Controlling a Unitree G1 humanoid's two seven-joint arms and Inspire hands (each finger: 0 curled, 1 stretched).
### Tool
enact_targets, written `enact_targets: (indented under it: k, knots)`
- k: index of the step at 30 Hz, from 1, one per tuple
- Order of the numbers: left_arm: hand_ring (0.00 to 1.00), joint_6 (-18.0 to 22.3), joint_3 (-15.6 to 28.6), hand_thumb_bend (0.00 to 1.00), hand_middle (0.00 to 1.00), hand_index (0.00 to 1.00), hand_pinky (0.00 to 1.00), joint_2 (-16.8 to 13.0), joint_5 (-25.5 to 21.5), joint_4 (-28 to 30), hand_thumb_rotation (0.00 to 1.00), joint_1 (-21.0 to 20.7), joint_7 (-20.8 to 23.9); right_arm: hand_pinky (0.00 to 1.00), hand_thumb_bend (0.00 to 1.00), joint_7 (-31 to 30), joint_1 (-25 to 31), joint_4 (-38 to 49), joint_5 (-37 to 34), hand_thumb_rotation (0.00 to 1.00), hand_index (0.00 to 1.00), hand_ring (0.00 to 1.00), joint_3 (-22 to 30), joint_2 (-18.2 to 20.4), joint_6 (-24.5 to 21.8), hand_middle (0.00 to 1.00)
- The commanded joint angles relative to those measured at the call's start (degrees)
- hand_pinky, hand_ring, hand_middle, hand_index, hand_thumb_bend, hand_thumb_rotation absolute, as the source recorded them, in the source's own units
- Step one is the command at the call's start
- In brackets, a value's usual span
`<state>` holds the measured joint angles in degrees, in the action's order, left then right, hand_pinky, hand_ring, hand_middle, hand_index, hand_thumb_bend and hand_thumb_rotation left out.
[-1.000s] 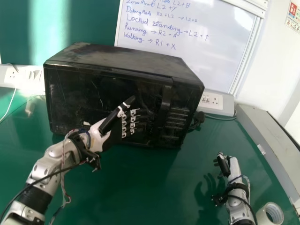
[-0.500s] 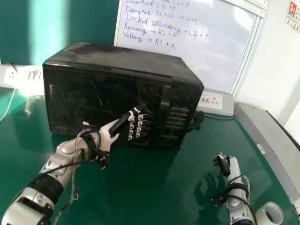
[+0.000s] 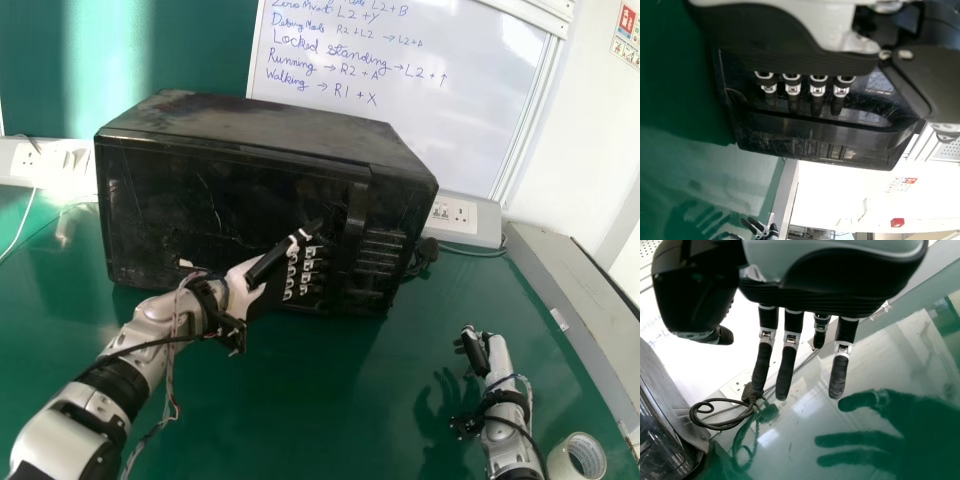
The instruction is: Open the door of oven
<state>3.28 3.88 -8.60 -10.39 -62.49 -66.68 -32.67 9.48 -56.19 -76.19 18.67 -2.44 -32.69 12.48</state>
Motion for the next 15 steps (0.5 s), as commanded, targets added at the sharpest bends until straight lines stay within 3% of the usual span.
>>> enact_targets:
  k: [1,15]
  knots:
    - [1.00,0.7,0.0,1.00,1.00,1.00,1.00,0.7,1.3,-1.2,0.94,-1.4,0.7,0.39,0.52,-0.2,0.1,-0.2,-0.2,0.14,0.49,0.44,0.2,0.0,0.3,0.50]
    - [1.00,0.8,0.6,1.00,1.00,1.00,1.00,2.3,3.5,-5.6,0.93,-4.5,2.0,0.39,0.52,0.1,-0.1,-0.3,0.4,0.14,0.49,0.45,-0.4,0.1,-0.4,0.51]
